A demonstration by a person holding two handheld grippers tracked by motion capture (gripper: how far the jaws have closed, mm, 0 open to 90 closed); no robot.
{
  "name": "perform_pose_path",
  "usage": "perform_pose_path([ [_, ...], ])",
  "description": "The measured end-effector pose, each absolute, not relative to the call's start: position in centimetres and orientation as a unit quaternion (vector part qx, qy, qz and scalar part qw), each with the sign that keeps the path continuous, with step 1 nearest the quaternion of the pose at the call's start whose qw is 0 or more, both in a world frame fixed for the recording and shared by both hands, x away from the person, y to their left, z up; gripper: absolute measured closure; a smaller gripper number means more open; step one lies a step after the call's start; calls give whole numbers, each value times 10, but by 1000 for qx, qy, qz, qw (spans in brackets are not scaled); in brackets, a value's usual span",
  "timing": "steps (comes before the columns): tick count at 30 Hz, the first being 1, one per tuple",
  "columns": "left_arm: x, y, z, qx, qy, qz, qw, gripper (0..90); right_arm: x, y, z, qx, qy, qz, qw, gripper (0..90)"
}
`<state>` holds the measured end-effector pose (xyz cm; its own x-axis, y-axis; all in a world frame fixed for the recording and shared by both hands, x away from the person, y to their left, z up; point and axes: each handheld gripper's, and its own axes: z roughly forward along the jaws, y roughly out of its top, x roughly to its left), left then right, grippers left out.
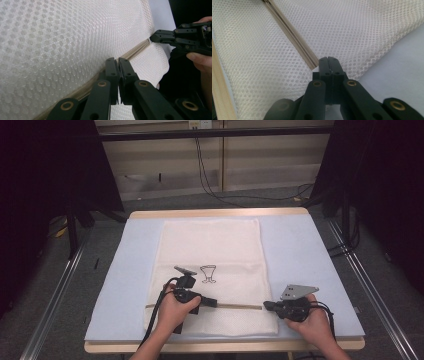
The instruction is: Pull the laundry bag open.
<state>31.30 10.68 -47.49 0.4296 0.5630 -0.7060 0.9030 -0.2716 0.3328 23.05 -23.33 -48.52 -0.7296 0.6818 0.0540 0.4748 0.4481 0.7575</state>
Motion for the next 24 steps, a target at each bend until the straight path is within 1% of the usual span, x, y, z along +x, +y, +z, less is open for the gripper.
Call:
perform_pose_path([
  [3,313,107,-475,755,485,-243,368,875,230,-233,-485,345,841,396,130,900],
  [12,314,118,-472,753,489,-234,372,875,231,-235,-486,345,840,400,125,900],
  [14,313,119,-470,749,491,-240,375,874,231,-234,-486,343,840,401,124,900],
  [22,312,122,-470,755,487,-232,372,874,232,-234,-485,341,842,398,125,900],
  [24,312,124,-469,750,491,-236,375,874,232,-234,-485,341,842,398,125,900],
])
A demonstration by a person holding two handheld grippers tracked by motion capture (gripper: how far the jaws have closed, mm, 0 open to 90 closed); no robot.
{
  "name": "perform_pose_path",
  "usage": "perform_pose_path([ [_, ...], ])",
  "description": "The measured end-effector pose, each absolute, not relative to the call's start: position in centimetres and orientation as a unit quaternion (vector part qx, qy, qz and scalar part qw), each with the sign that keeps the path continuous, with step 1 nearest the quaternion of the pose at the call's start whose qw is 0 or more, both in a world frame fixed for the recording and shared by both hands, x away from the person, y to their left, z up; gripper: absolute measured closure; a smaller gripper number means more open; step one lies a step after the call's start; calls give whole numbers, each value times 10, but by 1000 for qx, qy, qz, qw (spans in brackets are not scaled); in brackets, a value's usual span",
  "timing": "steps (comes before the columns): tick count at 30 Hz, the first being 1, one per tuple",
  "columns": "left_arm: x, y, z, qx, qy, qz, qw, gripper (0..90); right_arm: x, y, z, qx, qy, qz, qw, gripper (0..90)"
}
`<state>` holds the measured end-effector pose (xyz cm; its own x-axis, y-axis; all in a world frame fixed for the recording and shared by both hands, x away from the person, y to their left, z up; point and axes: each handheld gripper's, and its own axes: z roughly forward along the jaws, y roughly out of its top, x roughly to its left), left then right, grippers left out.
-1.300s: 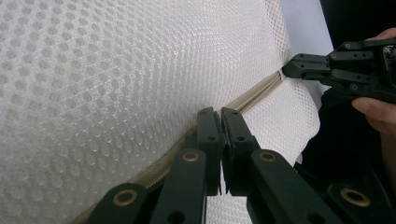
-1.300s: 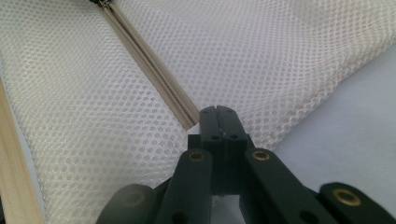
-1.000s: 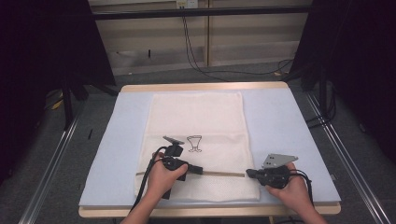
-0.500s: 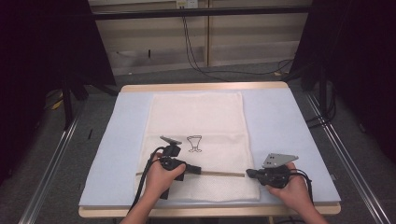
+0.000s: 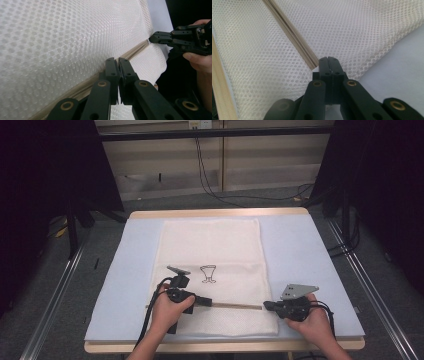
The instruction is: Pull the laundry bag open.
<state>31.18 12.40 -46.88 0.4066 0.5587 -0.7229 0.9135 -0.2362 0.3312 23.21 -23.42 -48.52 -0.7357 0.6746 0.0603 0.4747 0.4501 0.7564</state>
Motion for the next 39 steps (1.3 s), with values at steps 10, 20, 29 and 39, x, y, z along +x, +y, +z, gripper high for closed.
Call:
perform_pose_path([
  [10,312,132,-468,751,493,-232,374,874,233,-235,-485,344,841,401,119,900],
  [20,311,146,-469,747,501,-228,374,874,233,-236,-486,340,841,403,119,900],
  [29,310,163,-467,741,511,-217,377,873,232,-236,-486,345,839,404,121,900],
  [39,311,179,-466,738,519,-213,375,874,232,-236,-486,346,838,404,120,900],
])
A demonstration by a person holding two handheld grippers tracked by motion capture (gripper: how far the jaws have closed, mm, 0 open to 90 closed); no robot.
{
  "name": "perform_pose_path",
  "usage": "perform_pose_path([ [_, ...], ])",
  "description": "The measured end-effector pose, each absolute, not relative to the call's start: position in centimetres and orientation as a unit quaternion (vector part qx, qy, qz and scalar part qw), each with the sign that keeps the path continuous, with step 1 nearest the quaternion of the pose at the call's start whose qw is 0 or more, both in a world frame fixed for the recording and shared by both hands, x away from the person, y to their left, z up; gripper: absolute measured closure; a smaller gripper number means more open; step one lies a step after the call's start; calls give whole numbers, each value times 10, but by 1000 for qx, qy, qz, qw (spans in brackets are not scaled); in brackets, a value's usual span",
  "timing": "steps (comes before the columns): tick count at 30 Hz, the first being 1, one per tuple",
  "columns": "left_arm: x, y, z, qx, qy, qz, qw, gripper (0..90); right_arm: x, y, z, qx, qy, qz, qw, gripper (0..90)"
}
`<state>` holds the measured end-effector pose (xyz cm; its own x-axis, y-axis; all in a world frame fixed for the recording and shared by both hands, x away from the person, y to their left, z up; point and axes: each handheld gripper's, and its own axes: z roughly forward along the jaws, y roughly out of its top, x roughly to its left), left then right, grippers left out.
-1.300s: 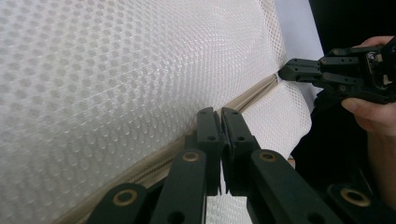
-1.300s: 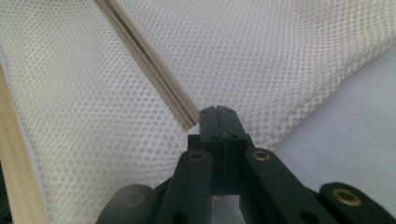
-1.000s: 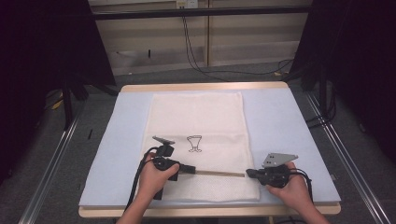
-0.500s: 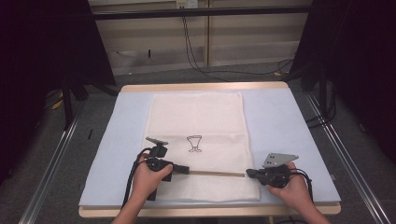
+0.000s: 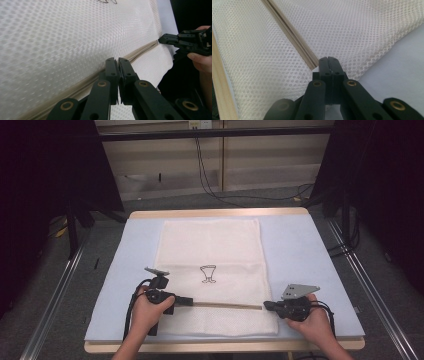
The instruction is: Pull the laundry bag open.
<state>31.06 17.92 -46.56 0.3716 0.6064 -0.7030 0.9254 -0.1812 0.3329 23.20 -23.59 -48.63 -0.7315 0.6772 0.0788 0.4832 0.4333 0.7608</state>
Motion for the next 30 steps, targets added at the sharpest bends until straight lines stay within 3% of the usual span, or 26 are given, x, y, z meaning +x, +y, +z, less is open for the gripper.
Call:
perform_pose_path([
  [15,309,214,-460,729,531,-209,378,873,232,-236,-486,346,838,404,121,900],
  [30,305,277,-458,697,572,-199,384,872,232,-236,-486,347,838,405,118,900],
])
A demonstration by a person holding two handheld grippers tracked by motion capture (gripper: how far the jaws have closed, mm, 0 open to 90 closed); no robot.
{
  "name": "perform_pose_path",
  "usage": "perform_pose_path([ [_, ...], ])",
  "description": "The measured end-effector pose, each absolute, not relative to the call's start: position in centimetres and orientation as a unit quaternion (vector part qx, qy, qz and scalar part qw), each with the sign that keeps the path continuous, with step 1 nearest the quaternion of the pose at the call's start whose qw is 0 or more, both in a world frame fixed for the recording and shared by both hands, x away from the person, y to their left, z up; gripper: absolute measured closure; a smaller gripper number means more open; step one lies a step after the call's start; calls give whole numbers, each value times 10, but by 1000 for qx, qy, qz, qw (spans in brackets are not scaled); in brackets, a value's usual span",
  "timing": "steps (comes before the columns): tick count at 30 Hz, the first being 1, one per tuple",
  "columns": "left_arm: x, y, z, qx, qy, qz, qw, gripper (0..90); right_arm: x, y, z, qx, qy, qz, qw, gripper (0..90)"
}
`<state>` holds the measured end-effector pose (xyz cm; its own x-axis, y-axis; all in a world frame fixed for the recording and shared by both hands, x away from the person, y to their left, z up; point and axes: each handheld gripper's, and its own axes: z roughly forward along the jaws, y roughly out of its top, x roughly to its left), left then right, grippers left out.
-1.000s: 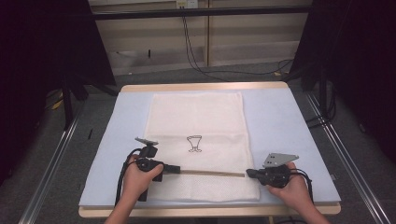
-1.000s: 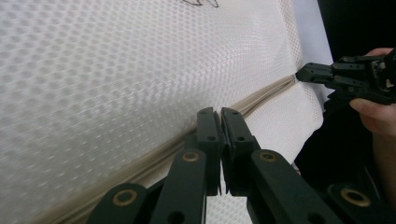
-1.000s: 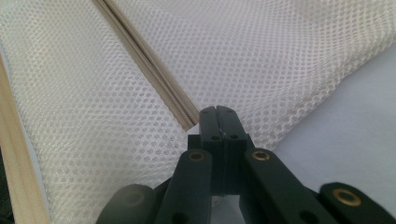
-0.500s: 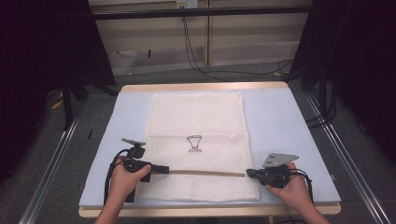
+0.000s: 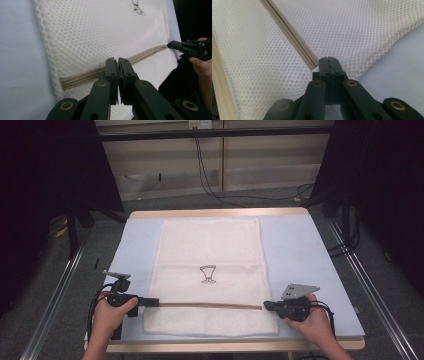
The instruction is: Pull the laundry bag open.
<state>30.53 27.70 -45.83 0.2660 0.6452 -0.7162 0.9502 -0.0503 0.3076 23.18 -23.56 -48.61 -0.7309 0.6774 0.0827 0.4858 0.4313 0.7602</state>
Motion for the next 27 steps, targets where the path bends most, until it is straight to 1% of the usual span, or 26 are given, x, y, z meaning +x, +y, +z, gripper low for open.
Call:
perform_pose_path([
  [4,306,290,-460,694,582,-192,379,873,232,-236,-486,346,838,405,119,900],
  [6,305,297,-461,684,591,-191,383,872,232,-236,-486,346,838,405,119,900],
  [12,304,313,-464,680,603,-186,373,872,232,-236,-486,347,837,405,121,900],
  [14,304,317,-465,672,619,-183,363,873,232,-236,-486,347,837,405,121,900],
  [18,304,318,-467,669,620,-187,364,873,232,-236,-486,346,837,406,121,900],
  [22,304,316,-463,677,617,-170,364,865,232,-236,-486,346,837,407,118,900],
  [24,303,317,-458,682,612,-145,374,801,232,-237,-486,349,835,409,117,900],
  [25,303,319,-455,680,609,-137,385,747,233,-238,-485,353,832,413,115,900],
  [26,302,320,-452,676,605,-124,401,720,233,-239,-483,360,827,417,111,867],
  [27,302,320,-449,676,603,-103,410,682,233,-242,-479,368,819,426,113,755],
])
